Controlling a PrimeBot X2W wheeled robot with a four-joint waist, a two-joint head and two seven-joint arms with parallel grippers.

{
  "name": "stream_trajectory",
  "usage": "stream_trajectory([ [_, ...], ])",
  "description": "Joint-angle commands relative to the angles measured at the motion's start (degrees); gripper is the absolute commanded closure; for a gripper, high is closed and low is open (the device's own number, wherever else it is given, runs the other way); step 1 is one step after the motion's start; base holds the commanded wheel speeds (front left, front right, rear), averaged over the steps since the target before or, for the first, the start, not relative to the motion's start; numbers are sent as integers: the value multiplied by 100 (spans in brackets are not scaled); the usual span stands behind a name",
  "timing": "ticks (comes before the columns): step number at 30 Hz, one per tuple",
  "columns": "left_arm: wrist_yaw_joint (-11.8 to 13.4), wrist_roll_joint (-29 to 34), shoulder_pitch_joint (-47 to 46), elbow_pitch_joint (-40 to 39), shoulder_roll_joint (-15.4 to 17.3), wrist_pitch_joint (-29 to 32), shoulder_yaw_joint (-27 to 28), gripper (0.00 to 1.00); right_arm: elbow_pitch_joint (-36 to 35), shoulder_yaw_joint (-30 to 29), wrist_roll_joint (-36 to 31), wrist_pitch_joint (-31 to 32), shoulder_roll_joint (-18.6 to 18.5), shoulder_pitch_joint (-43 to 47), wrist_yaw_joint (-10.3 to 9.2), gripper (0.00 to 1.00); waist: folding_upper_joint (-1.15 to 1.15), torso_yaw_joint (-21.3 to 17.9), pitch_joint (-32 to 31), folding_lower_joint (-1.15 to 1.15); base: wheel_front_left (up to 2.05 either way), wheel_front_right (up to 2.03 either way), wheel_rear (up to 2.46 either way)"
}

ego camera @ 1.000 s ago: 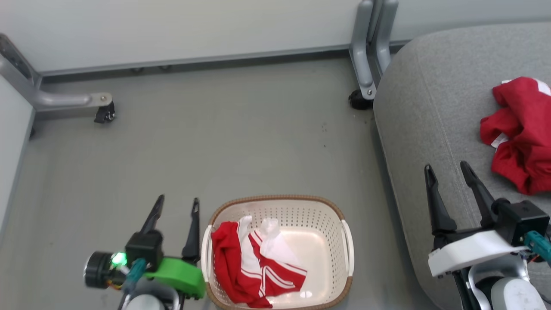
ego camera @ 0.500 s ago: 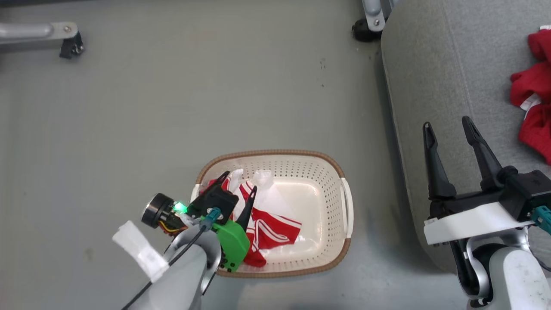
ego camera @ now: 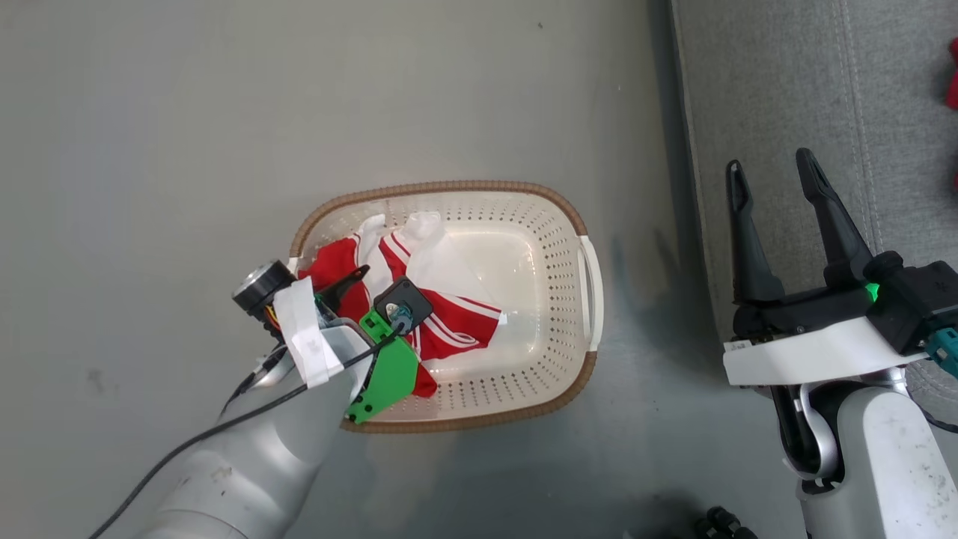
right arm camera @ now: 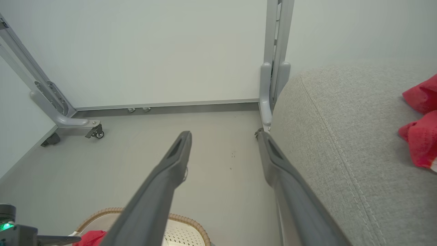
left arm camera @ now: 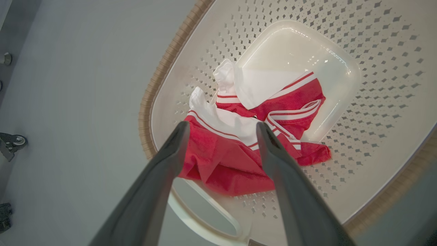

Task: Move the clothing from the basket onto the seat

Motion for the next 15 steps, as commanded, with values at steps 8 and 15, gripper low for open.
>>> stream_trajectory([
  [8,295,186,-793,751,200,443,-118,0,202,144,159,-269,-13,-368,-2,0,0,-436,1004,0,0,0,0],
  [15,392,313,-1131,950,438,680,-309,0,369,234,243,-427,-11,-510,-2,0,0,-541,1280,0,0,0,0],
])
